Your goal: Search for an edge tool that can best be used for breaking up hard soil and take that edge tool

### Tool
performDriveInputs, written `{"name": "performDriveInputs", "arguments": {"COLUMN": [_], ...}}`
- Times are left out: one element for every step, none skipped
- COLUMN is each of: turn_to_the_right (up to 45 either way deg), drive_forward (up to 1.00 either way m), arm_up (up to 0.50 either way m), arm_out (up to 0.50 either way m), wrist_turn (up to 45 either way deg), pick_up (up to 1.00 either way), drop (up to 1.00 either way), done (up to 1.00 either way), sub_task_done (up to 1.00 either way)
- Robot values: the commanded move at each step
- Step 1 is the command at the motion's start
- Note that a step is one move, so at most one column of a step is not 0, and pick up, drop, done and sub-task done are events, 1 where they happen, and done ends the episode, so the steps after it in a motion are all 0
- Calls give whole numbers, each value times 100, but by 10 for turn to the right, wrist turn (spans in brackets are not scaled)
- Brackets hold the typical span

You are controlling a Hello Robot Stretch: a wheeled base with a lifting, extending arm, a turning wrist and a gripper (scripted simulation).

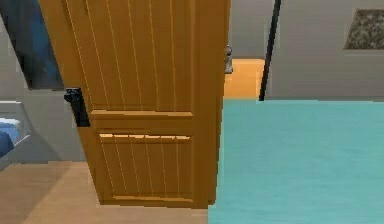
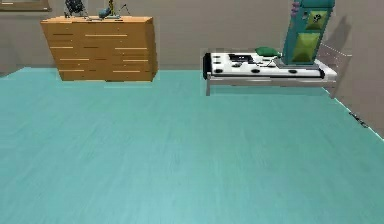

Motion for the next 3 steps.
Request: {"name": "performDriveInputs", "arguments": {"turn_to_the_right": [-450,-420,0], "drive_forward": [0,0,100], "arm_up": [0,0,0], "arm_out": [0,0,0], "wrist_turn": [0,0,0], "pick_up": [0,0,0], "drop": [0,0,0], "done": [0,0,0], "sub_task_done": [0,0,0]}}
